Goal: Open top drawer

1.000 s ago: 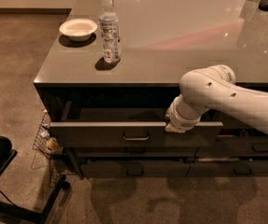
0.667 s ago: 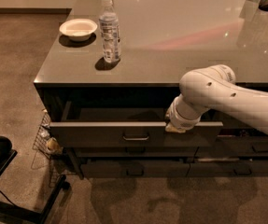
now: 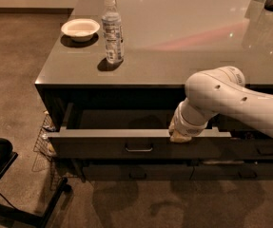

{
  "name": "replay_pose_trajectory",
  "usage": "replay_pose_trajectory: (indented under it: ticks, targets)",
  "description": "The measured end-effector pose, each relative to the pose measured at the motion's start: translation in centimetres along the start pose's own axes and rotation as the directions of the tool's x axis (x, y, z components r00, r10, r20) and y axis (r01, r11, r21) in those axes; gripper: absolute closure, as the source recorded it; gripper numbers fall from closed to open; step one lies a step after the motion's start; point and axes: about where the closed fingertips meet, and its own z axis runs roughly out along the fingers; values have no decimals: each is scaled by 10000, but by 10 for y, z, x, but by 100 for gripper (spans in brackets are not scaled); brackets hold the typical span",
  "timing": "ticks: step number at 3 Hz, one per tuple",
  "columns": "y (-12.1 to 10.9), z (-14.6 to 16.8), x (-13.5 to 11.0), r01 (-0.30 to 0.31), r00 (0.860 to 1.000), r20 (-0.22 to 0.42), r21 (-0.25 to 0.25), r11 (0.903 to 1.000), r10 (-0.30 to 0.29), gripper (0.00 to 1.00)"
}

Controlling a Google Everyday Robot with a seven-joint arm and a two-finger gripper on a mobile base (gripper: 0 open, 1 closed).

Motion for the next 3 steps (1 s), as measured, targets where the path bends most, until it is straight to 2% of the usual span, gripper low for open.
replay_pose_trajectory:
  ticks: [2,3]
  targets:
    - [0,-2,-1,8,10000,-6,-15,10000,-8,36]
    - [0,-2,-1,13,10000,-10,-26,10000,-13,5]
